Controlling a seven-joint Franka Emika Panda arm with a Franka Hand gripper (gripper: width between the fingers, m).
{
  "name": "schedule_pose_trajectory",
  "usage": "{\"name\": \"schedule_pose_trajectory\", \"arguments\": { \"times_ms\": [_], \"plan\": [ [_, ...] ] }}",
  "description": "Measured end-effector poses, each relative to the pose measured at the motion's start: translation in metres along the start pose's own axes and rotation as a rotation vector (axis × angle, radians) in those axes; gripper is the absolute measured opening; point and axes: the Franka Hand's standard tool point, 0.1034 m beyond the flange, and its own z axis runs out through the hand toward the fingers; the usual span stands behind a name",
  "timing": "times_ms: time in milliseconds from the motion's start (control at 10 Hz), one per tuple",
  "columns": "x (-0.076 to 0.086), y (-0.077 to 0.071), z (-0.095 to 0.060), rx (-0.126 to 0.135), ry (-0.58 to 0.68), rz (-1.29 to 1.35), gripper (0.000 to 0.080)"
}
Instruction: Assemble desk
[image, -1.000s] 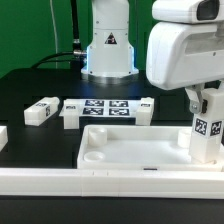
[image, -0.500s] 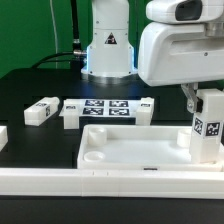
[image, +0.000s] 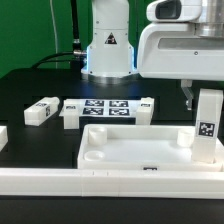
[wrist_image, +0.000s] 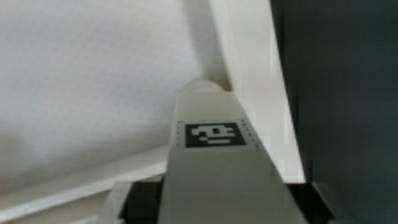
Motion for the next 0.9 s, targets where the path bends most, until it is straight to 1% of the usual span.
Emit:
{"name": "schedule_pose_trajectory", "arguments": {
  "times_ms": [100,400,500,600,700,800,900],
  "plan": [
    [0.0004,0.0005,-0.0001,0.007,-0.004,0.096,0.029],
    [0.0001,0.0002,0.0003,0.012,-0.008,0.334,0.029],
    [-0.0015,-0.0017,0.0006,0.007,-0.008,0.379,0.029],
    [-0.0021,-0.0033,0.0005,0.012,-0.01,0.378,0.029],
    [-0.0022,-0.003,0.0006,0.01,-0.01,0.34,0.0441],
    [-0.0034,-0.0026,0.0008,0.004,-0.016,0.262,0.0569],
    [-0.0036,-0.0035,0.0004,-0.002,-0.015,0.221,0.0569]
  ]
}}
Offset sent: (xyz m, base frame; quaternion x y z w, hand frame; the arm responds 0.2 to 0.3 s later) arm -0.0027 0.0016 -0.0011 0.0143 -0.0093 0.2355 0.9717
